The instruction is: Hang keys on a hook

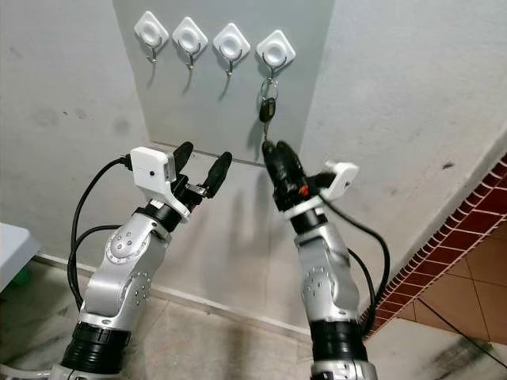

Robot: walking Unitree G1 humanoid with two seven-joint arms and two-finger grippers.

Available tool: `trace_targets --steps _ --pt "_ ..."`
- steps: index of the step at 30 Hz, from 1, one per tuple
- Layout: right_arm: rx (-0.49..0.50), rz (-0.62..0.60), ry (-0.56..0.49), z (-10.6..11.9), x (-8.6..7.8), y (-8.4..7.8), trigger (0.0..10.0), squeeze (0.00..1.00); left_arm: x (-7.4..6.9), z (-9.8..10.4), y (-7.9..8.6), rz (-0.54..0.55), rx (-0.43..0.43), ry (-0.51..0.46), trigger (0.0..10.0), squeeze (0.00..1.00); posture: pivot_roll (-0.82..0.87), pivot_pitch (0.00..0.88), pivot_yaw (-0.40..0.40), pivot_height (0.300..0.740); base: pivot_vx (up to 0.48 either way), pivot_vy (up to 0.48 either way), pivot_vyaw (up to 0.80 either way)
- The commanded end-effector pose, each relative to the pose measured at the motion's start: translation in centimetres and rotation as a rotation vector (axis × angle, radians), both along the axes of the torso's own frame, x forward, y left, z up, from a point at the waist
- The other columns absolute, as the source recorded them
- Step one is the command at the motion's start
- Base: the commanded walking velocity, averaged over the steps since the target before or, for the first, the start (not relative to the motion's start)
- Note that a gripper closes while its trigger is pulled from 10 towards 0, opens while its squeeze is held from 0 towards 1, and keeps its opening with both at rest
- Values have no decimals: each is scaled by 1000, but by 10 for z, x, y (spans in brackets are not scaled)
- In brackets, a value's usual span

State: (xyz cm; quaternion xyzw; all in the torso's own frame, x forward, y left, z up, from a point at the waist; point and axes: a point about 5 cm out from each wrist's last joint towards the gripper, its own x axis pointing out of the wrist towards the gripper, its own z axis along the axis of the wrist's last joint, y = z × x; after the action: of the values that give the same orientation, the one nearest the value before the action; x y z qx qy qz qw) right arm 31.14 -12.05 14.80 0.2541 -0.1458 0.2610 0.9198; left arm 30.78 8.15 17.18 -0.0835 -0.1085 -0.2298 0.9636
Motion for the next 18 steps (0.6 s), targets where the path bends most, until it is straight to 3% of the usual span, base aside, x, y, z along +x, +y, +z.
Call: trace_targets --steps 1,7,8,11,16,18 --pt "-56 -37 5 -6 -5 -6 10000 0 0 -16 6 30 9 48 10000 0 0 0 -26 740 0 0 0" --pt "-116 -167 97 -31 -18 -24 10000 0 -4 -42 18 71 2 118 10000 0 -2 0 -23 740 0 0 0" --pt "-127 -199 122 -36 -19 -28 10000 0 -5 -47 21 83 32 117 10000 0 -5 0 -21 740 0 0 0" --pt "-226 -317 218 -59 -29 -41 10000 0 -10 -70 29 103 61 155 10000 0 -12 0 -17 740 0 0 0" --pt "-339 -417 293 -80 -43 -51 10000 0 -17 -90 36 124 59 197 10000 0 -29 0 -9 740 0 0 0" --pt "-335 -428 318 -85 -47 -52 10000 0 -18 -95 37 131 64 209 10000 0 -31 0 -6 740 0 0 0"
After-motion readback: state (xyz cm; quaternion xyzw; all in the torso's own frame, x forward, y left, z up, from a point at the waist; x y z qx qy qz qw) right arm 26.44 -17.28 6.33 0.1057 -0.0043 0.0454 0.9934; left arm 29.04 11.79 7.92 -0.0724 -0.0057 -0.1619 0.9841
